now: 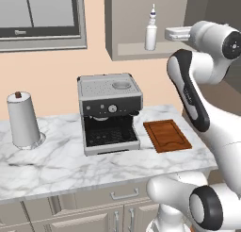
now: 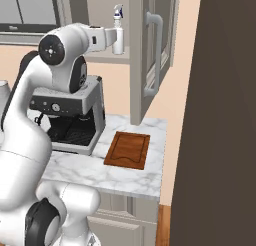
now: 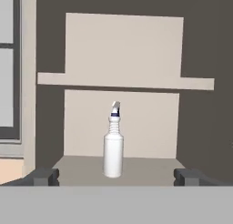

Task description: Grab the spray bottle from the cabinet, then place it next to the cutting board for sanitizing. Then grab the dish brush from the countertop next to the sink and place it next to the cutting board.

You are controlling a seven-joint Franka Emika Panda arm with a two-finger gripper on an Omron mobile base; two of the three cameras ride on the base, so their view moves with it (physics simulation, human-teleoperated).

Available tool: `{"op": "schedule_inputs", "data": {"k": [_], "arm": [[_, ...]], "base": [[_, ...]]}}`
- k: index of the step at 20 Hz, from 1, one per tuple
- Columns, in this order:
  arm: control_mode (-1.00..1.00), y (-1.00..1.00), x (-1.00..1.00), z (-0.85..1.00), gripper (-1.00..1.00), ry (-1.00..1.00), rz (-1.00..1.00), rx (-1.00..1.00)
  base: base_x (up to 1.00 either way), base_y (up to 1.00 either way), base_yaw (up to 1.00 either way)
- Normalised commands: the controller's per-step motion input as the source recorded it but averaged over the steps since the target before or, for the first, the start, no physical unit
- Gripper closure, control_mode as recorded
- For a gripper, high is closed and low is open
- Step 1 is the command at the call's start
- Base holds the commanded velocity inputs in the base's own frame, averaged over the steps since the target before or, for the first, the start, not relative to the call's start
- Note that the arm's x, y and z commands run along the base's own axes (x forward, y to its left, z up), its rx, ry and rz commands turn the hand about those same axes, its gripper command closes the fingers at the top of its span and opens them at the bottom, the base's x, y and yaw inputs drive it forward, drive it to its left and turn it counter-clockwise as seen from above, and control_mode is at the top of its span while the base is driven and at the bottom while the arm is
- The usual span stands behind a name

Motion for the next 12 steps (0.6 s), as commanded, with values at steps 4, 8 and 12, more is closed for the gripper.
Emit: {"op": "schedule_inputs", "data": {"k": [4, 8, 12], "arm": [[-1.0, 0.0, 0.45, 0.0, -1.0, 0.0, 0.0, 0.0], [-1.0, 0.0, 0.45, 0.0, -1.0, 0.0, 0.0, 0.0], [-1.0, 0.0, 0.48, 0.0, -1.0, 0.0, 0.0, 0.0]], "base": [[0.0, 0.0, 0.0], [0.0, 0.0, 0.0], [0.0, 0.0, 0.0]]}}
